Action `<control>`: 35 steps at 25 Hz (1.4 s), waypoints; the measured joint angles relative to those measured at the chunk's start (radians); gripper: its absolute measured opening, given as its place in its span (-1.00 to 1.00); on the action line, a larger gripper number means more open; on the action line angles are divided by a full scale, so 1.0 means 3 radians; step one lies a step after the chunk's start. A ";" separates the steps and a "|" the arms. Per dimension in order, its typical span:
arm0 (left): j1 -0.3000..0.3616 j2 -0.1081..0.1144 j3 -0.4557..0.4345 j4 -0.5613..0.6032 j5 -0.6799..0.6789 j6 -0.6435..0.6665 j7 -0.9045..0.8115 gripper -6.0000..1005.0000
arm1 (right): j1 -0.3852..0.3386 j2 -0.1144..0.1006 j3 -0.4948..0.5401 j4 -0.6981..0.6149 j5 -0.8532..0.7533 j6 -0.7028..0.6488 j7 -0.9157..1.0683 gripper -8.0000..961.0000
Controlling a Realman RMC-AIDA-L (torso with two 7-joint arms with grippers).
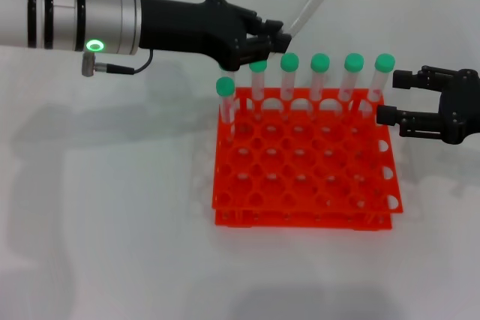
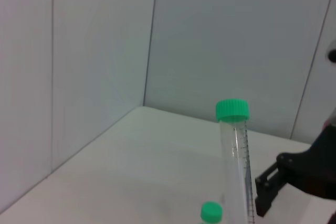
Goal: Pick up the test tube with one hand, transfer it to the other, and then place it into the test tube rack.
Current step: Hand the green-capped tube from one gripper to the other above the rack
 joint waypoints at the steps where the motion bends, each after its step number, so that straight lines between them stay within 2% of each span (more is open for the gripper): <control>1: 0.0008 0.0002 0.0007 -0.0001 0.0001 0.0004 0.0009 -0.64 | -0.0002 0.0001 0.0001 0.0000 0.0004 -0.0001 0.0000 0.60; 14: 0.0168 0.0021 -0.0002 -0.0026 -0.0017 0.0019 0.0306 -0.64 | -0.0004 -0.0008 0.0009 -0.0029 0.0106 0.0022 -0.0001 0.60; 35: 0.0250 0.0040 -0.0022 -0.0187 -0.0122 0.0202 0.0799 -0.64 | 0.0036 -0.0009 0.0094 -0.0075 0.0275 -0.0015 0.0000 0.60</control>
